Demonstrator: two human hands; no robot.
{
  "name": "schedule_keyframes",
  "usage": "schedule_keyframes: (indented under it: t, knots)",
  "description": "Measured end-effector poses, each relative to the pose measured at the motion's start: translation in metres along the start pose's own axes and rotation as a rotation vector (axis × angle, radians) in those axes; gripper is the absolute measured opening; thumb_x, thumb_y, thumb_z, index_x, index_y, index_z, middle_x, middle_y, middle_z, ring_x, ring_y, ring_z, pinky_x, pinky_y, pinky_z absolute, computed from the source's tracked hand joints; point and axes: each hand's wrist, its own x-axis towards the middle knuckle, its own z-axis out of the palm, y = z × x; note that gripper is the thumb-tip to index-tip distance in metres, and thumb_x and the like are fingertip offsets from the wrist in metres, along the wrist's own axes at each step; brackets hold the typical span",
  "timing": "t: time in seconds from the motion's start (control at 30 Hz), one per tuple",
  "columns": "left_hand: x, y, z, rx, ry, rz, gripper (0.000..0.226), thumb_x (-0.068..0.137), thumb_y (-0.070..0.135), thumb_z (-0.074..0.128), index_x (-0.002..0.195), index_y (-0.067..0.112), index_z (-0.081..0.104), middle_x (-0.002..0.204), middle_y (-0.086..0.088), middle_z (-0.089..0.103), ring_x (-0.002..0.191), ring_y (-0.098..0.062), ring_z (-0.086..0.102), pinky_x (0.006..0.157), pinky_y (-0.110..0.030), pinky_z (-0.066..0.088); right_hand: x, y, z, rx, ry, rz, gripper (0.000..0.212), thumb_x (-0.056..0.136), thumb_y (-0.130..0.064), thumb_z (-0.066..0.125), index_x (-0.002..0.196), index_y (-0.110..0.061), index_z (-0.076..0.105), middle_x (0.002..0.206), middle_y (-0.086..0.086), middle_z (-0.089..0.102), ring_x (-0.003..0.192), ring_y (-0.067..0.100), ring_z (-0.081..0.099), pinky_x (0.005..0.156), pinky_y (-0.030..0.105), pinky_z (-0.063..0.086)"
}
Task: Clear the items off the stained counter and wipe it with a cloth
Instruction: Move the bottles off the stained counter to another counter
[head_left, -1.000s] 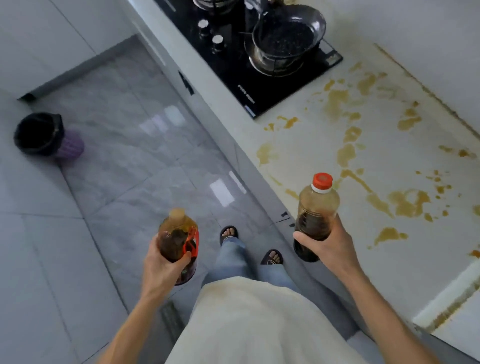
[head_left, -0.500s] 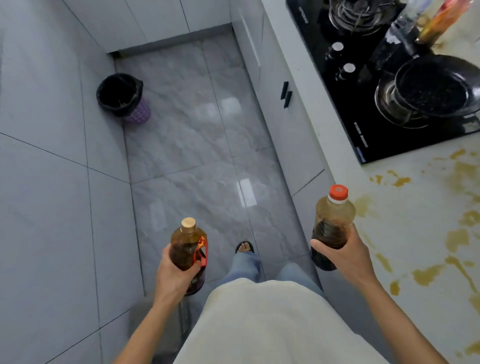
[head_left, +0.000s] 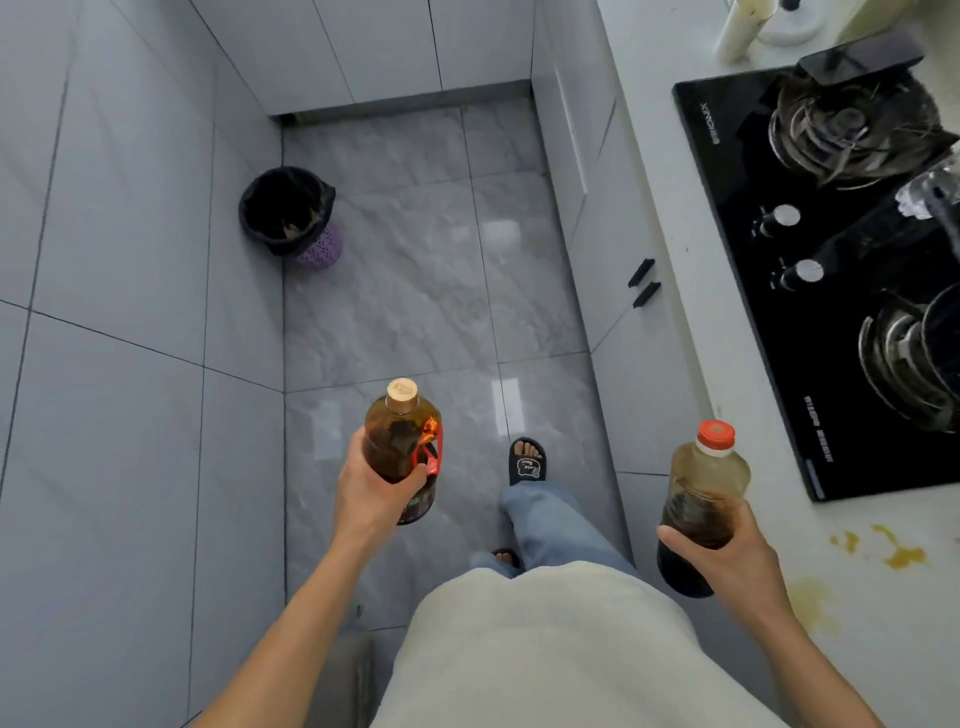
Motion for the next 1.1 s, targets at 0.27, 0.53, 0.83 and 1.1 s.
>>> schedule_keyframes:
  t: [0.27, 0.53, 0.83, 1.1]
  knots:
    - [0.061, 0.023, -0.017, -0.013, 0.094, -0.134, 0.075, 0.066, 0.046, 0.091, 0.124, 0.052, 0.044, 0.106, 0.024, 0.063, 0.105, -0.017, 0.064, 0.082, -0.036, 0.05, 0.12, -0.144, 0.016, 0.021, -0.019, -0.122, 0.069, 0.065, -0.046, 0.094, 0.118, -0.05, 0.05, 0.102, -0.029, 0.064, 0.093, -0.005, 0.061, 0.076, 0.022, 0.047]
    - [0.129, 0.024, -0.041, 0.014, 0.109, -0.289, 0.076, 0.07, 0.032, 0.096, 0.129, 0.041, 0.049, 0.113, 0.009, 0.066, 0.111, -0.025, 0.063, 0.09, -0.043, 0.052, 0.224, -0.282, 0.058, 0.024, -0.091, -0.223, 0.076, 0.065, -0.053, 0.093, 0.127, -0.042, 0.051, 0.107, -0.029, 0.063, 0.097, -0.008, 0.059, 0.071, 0.012, 0.044]
    - [0.282, 0.1, -0.071, -0.001, 0.022, -0.206, 0.074, 0.063, 0.04, 0.095, 0.116, 0.058, 0.047, 0.111, 0.022, 0.068, 0.107, -0.015, 0.067, 0.088, -0.04, 0.054, 0.306, -0.373, 0.096, -0.023, -0.1, -0.141, 0.071, 0.056, -0.057, 0.091, 0.116, -0.04, 0.057, 0.104, -0.015, 0.072, 0.097, 0.011, 0.069, 0.082, 0.033, 0.057]
    - [0.427, 0.228, -0.07, 0.026, -0.028, -0.048, 0.078, 0.066, 0.042, 0.092, 0.127, 0.053, 0.044, 0.113, 0.024, 0.065, 0.109, -0.014, 0.063, 0.087, -0.034, 0.051, 0.346, -0.4, 0.089, -0.01, -0.029, -0.001, 0.067, 0.063, -0.048, 0.094, 0.115, -0.044, 0.052, 0.103, -0.024, 0.067, 0.091, -0.005, 0.061, 0.069, 0.021, 0.046]
